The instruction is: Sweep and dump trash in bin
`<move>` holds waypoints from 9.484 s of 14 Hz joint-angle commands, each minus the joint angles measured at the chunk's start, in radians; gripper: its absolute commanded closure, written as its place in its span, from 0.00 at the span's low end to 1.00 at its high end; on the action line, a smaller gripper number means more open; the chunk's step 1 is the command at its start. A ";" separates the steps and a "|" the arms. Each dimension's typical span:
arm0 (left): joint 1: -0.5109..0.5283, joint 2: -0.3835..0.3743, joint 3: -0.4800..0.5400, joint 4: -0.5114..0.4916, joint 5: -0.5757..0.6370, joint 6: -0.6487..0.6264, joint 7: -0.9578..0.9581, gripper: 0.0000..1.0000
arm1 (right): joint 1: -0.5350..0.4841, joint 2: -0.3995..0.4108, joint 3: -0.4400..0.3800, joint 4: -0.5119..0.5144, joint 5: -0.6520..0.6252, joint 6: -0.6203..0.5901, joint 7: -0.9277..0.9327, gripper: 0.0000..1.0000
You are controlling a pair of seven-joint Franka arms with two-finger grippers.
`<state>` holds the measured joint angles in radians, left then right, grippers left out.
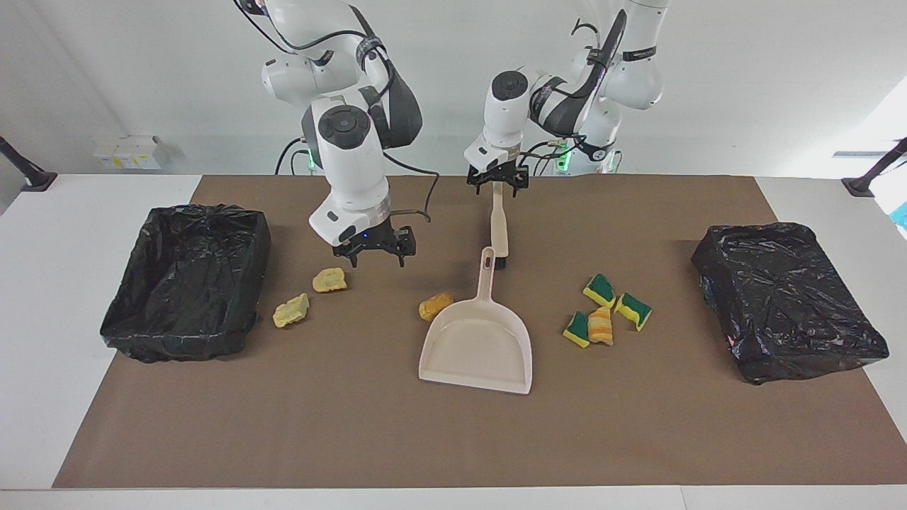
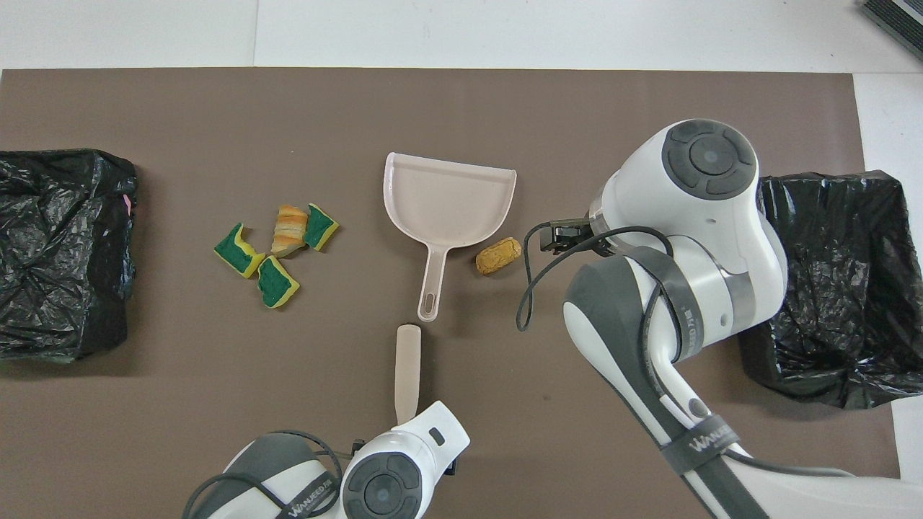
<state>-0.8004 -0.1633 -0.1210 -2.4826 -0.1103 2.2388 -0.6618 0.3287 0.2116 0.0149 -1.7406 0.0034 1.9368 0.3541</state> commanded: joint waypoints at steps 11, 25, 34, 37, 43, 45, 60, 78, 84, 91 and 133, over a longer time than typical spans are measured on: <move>0.076 -0.031 0.029 0.065 0.000 -0.145 0.031 1.00 | 0.058 0.023 0.007 0.003 -0.014 0.069 0.121 0.00; 0.646 0.074 0.032 0.391 0.271 -0.424 0.623 1.00 | 0.354 0.195 0.005 0.015 -0.158 0.306 0.635 0.00; 0.843 0.320 0.032 0.539 0.330 -0.177 0.757 1.00 | 0.355 0.215 0.005 0.004 -0.184 0.337 0.589 0.52; 0.828 0.324 0.031 0.509 0.331 -0.218 0.761 1.00 | 0.351 0.216 0.007 0.027 -0.233 0.297 0.572 1.00; 0.747 0.295 0.021 0.424 0.316 -0.272 0.751 1.00 | 0.294 0.152 0.007 0.027 -0.220 0.265 0.282 1.00; 0.709 0.285 0.021 0.427 0.232 -0.346 0.726 1.00 | 0.271 0.129 0.007 0.024 -0.218 0.217 0.069 1.00; 0.759 0.237 0.032 0.475 0.088 -0.352 0.576 1.00 | 0.150 0.061 0.005 -0.028 -0.201 0.057 -1.208 1.00; 0.383 0.186 0.018 0.378 -0.088 -0.269 0.395 1.00 | 0.201 0.100 0.007 -0.031 -0.286 0.083 -1.308 1.00; 0.452 0.134 0.027 0.582 -0.107 -0.559 0.407 1.00 | 0.225 0.186 0.007 -0.031 -0.286 0.224 -1.298 1.00; 0.687 0.027 0.032 0.354 -0.097 -0.521 0.532 1.00 | 0.221 0.180 0.005 0.003 -0.292 0.148 -1.310 1.00; 0.475 -0.039 0.037 0.331 -0.284 -0.511 0.294 1.00 | 0.257 0.091 0.003 -0.145 -0.326 0.080 -1.209 1.00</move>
<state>-0.3820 -0.2102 -0.0895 -2.1619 -0.3888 1.7736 -0.3700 0.5844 0.3230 0.0162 -1.8522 -0.2941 2.0430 -0.8753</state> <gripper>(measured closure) 0.740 0.683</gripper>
